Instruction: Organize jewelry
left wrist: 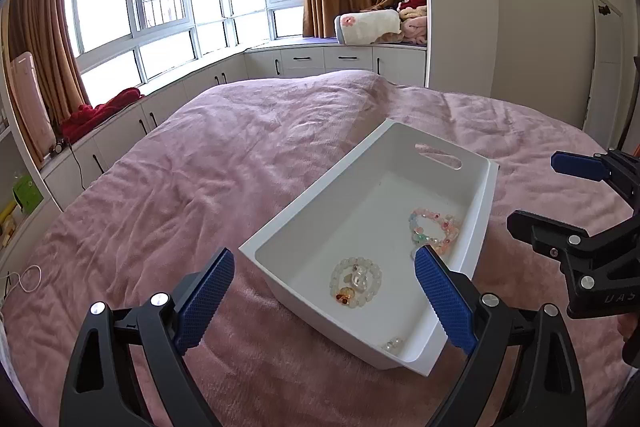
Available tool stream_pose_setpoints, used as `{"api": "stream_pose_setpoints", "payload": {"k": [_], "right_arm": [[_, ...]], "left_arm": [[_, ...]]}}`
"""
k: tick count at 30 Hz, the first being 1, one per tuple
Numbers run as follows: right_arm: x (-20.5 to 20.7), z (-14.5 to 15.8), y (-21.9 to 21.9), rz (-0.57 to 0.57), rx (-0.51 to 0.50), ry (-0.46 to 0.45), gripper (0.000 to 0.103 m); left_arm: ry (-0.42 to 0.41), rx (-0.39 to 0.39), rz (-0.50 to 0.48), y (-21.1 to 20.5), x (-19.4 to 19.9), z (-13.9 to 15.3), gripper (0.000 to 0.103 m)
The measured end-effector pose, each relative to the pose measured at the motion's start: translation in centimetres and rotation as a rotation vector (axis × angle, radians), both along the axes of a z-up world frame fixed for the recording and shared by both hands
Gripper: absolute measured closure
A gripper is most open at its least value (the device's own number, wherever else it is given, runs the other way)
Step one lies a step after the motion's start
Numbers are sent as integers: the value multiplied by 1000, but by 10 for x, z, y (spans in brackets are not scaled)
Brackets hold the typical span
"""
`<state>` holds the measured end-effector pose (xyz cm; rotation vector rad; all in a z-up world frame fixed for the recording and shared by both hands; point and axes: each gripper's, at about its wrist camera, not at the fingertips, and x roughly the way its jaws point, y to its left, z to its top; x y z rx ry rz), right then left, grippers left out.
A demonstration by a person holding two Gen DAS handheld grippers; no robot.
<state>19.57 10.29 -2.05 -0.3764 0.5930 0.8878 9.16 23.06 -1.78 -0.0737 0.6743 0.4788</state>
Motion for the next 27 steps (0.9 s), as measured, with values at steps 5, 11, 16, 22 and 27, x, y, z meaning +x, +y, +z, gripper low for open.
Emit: {"api": "stream_pose_setpoints", "payload": {"k": [5, 11, 16, 22, 27], "right_arm": [[-1, 1, -1, -3, 11, -3, 8], [-3, 5, -7, -19, 54, -36, 8], [-5, 2, -9, -17, 69, -47, 8], [-9, -6, -6, -10, 64, -55, 8], [-11, -9, -3, -8, 58, -57, 8]], "left_arm": [[-11, 2, -2, -2, 0, 3, 10], [-14, 6, -8, -5, -2, 1, 10], [-21, -1, -11, -8, -3, -3, 10], [-26, -14, -10, -11, -3, -12, 10], [-52, -41, 9, -7, -9, -15, 10]]}}
